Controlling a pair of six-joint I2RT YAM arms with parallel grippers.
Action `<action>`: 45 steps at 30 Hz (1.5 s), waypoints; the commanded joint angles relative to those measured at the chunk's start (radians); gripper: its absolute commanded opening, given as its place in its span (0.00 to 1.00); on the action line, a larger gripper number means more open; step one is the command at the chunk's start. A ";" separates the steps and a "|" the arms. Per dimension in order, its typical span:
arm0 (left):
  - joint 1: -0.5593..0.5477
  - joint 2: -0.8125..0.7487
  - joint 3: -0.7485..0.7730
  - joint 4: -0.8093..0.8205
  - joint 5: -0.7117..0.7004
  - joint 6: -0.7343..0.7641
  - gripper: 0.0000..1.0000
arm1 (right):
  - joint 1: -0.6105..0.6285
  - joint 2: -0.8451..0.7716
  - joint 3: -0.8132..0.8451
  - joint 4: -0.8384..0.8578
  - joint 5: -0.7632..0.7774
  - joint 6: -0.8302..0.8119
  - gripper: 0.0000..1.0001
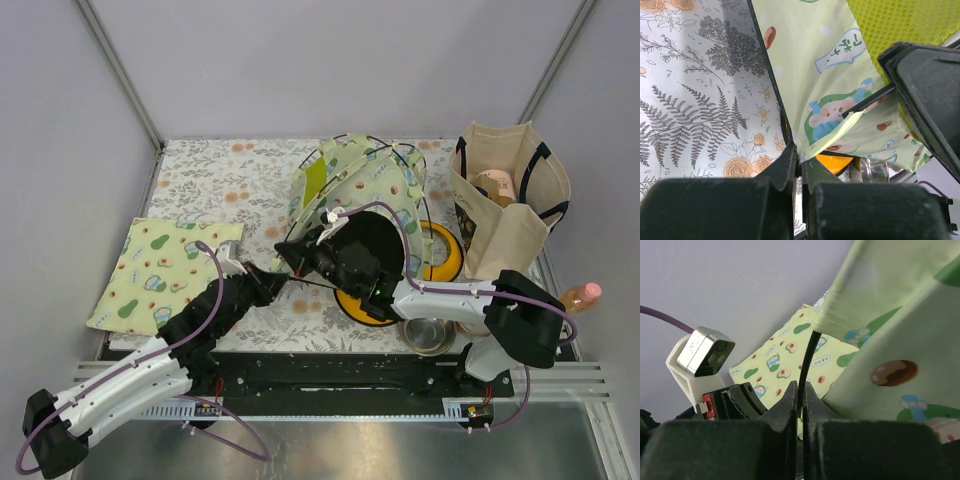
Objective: Set up the pet tent
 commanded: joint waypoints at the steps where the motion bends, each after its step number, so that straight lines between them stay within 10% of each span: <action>1: 0.007 0.060 -0.044 -0.257 -0.040 0.021 0.00 | -0.109 -0.109 0.056 0.196 0.259 -0.064 0.00; 45: 0.005 0.129 -0.078 -0.234 -0.005 0.007 0.00 | -0.159 -0.136 0.080 0.156 0.316 0.077 0.00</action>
